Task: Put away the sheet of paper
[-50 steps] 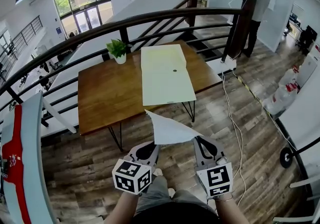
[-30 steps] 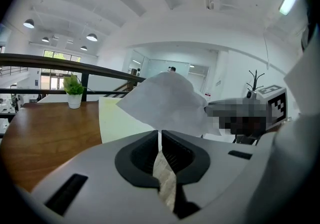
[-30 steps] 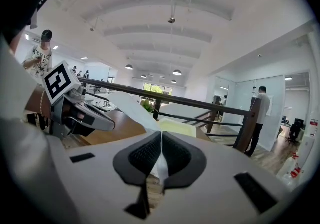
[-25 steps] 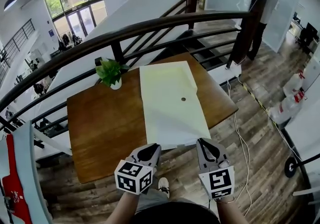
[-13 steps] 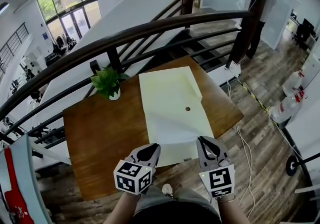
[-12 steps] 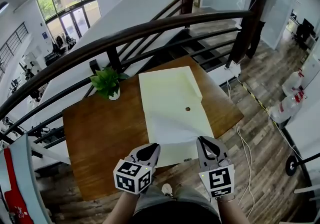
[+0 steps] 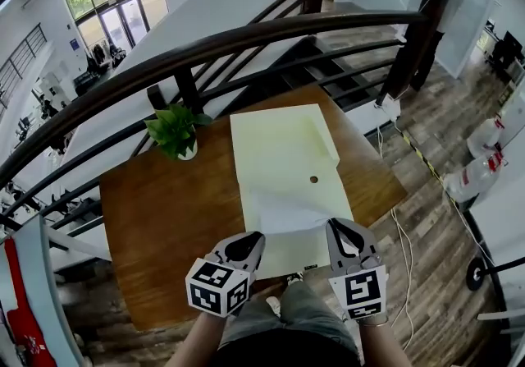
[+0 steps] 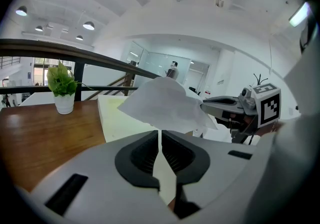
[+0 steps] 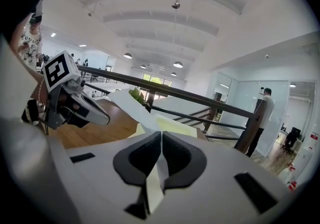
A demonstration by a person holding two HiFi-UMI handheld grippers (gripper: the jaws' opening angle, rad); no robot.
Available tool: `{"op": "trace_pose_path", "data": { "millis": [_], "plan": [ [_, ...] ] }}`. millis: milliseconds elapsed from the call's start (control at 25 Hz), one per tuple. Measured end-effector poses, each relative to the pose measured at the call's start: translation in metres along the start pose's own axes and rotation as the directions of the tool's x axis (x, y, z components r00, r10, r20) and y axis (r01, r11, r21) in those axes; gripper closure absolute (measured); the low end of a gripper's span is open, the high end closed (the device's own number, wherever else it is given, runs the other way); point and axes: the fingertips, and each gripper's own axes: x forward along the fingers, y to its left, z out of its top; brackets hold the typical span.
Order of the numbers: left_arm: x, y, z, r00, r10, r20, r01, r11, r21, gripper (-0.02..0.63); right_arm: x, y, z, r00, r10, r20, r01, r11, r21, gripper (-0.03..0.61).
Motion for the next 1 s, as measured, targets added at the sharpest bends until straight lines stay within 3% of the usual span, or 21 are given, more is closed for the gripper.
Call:
{"op": "trace_pose_path", "data": {
  "millis": [600, 1000],
  "plan": [
    [0.040, 0.035, 0.017, 0.998, 0.067, -0.006, -0.067, 0.994, -0.087, 0.581, 0.059, -0.037, 0.007, 0.999, 0.048, -0.025, -0.052, 0.973, -0.225, 0.548],
    [0.057, 0.049, 0.021, 0.993, 0.115, -0.008, -0.115, 0.986, -0.124, 0.581, 0.095, -0.046, 0.013, 0.994, 0.106, -0.024, -0.107, 0.919, -0.379, 0.548]
  ]
}}
